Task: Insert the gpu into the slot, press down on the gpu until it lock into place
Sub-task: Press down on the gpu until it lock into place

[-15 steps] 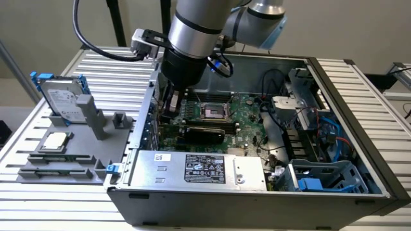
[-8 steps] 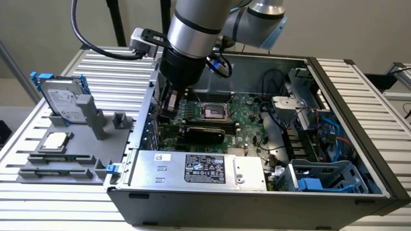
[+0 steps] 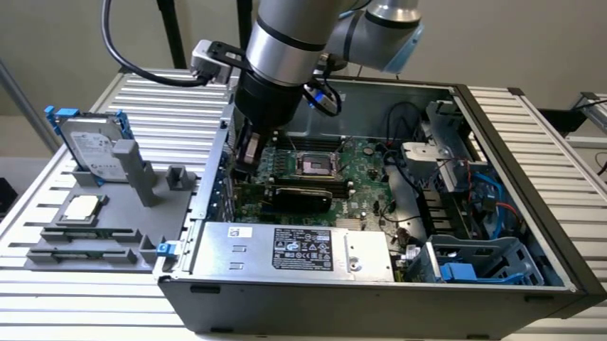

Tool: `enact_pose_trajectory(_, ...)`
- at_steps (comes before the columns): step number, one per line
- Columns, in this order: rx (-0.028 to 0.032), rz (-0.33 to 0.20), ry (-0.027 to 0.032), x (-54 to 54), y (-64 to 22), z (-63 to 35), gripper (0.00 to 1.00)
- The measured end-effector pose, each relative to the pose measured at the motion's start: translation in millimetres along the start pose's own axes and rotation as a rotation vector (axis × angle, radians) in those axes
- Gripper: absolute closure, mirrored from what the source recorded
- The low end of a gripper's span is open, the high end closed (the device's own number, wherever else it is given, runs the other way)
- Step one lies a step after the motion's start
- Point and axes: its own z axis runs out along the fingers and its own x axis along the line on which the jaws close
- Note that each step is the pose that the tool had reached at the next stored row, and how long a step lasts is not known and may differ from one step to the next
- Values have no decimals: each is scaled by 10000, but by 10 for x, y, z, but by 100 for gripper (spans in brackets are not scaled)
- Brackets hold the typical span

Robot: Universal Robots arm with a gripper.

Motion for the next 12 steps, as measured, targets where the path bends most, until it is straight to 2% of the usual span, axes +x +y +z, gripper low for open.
enact_pose_trajectory(12, -104, 541, -146, 0, 7, 2, 89)
